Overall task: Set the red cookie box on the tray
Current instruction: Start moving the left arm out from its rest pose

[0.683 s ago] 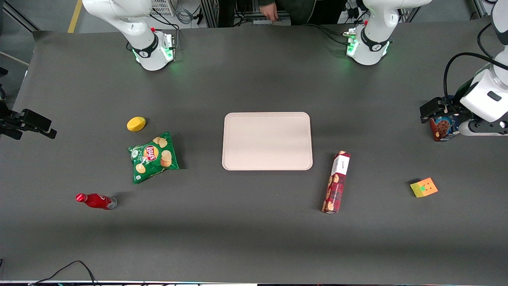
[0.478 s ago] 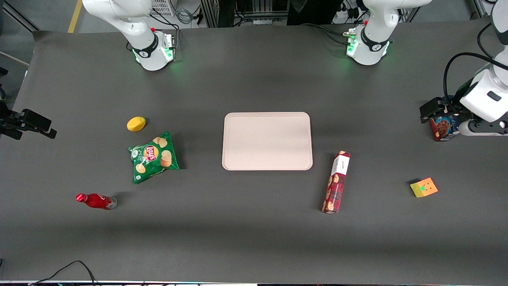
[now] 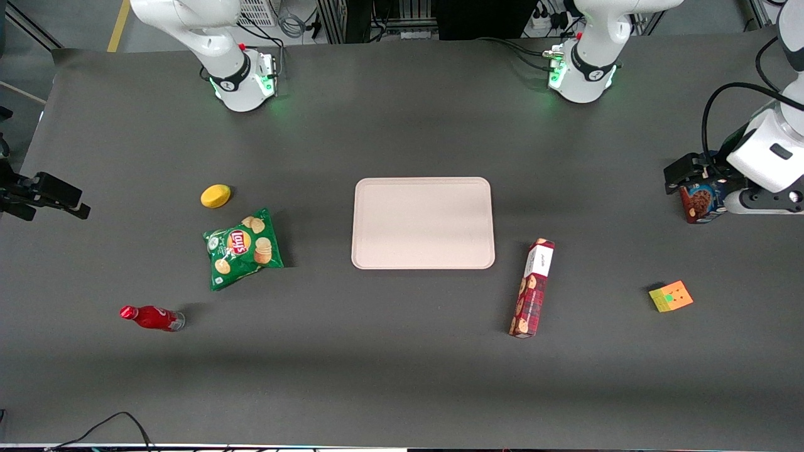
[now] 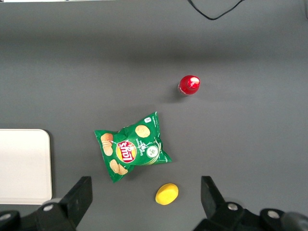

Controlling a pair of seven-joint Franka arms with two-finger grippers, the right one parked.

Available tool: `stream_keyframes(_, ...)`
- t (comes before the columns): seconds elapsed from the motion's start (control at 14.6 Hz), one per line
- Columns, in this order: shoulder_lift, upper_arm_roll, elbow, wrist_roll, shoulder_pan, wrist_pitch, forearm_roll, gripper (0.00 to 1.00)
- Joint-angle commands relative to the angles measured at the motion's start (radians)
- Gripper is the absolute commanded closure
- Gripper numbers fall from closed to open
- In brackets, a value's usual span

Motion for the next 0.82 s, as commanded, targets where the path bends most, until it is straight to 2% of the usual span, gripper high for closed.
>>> stream_keyframes(0.0,-0.011,0.000,0.006,0.043,-0.013,-0.026,-0.011,0.00)
stream_keyframes(0.48,0.065,-0.109,0.037,0.021,-0.015,-0.002,-0.046,0.00)
stream_keyframes(0.75,0.105,-0.111,0.071,0.041,-0.013,0.007,-0.046,0.00)
